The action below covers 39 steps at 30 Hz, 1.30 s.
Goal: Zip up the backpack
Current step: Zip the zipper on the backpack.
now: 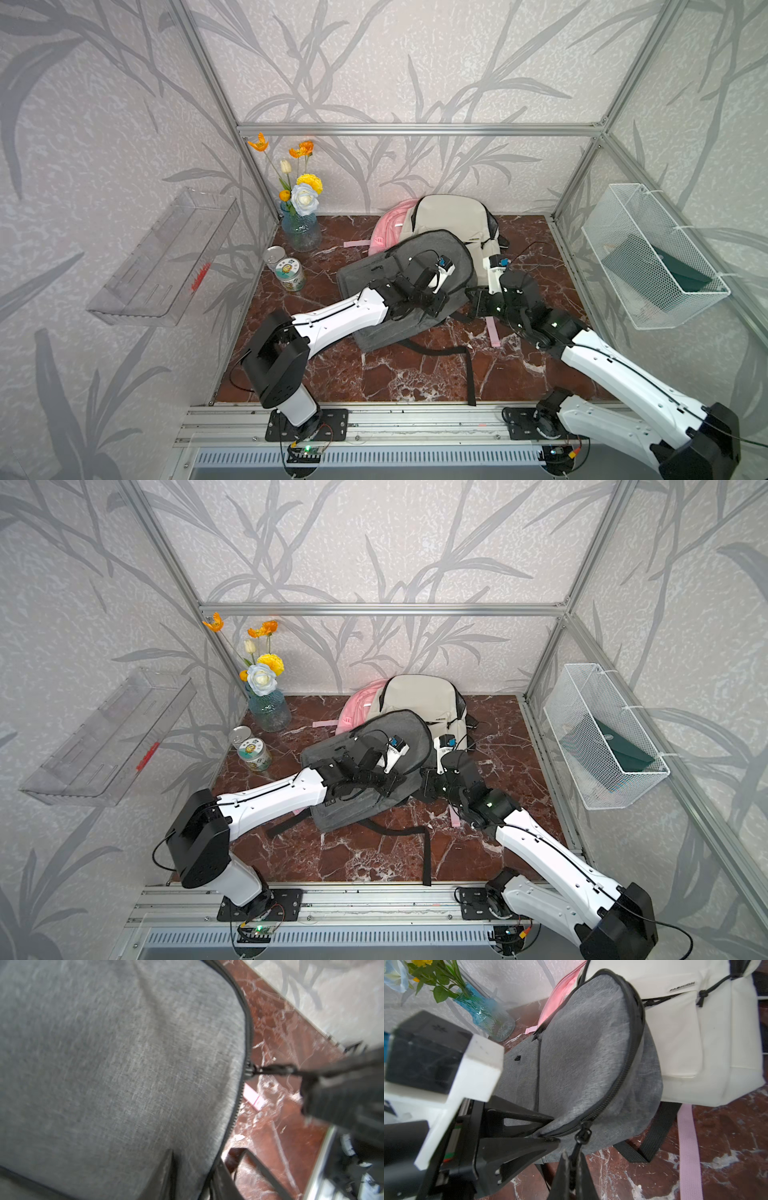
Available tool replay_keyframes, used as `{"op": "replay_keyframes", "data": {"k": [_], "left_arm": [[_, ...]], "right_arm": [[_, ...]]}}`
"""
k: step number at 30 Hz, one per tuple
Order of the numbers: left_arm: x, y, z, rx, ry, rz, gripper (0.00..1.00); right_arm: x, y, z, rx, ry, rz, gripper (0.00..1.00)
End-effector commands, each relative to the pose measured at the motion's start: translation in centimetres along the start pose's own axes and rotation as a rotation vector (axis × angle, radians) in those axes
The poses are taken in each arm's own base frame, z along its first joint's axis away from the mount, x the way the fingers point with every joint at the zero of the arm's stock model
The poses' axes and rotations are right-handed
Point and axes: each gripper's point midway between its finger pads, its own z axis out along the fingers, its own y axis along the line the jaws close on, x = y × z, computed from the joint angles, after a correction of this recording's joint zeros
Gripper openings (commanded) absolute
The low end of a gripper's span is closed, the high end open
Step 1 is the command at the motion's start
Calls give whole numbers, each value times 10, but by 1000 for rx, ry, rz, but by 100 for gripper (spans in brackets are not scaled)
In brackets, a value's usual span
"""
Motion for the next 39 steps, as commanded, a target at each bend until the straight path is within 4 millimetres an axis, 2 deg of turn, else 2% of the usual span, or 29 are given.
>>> {"op": "replay_keyframes", "data": {"k": [1, 5, 8, 12, 18, 21, 24, 27, 29, 34, 37, 39], "left_arm": [[17, 1, -8, -34, 72, 29, 16], [30, 4, -19, -60, 68, 22, 9], [24, 20, -26, -147, 15, 31, 9], [-17, 42, -39, -245, -59, 56, 8], [-89, 52, -33, -287, -89, 251, 8], [-113, 50, -30, -293, -90, 352, 6], [-124, 46, -28, -280, -111, 428, 6], [-125, 45, -25, -273, -114, 467, 12], [-114, 49, -21, -275, -82, 465, 14], [-66, 53, -13, -251, 2, 401, 43], [-43, 36, -14, -140, 6, 367, 54], [-42, 21, -17, -76, -27, 340, 60]], "right_arm": [[-28, -19, -14, 71, -76, 15, 0], [-39, -44, -7, 111, -48, 81, 0], [-47, -48, -11, 125, -69, 76, 0], [-51, -41, -22, 94, -100, 59, 0], [-44, -33, -36, 62, -112, 67, 0], [-43, -31, -42, 63, -126, 72, 0], [-40, -28, -45, 48, -130, 82, 0], [-32, -25, -43, 39, -115, 80, 0], [-24, -24, -38, 30, -91, 91, 0], [-3, -20, -18, -1, -30, 115, 0], [1, -15, -12, -22, -10, 113, 0], [2, -11, -10, -36, -4, 109, 0]]}}
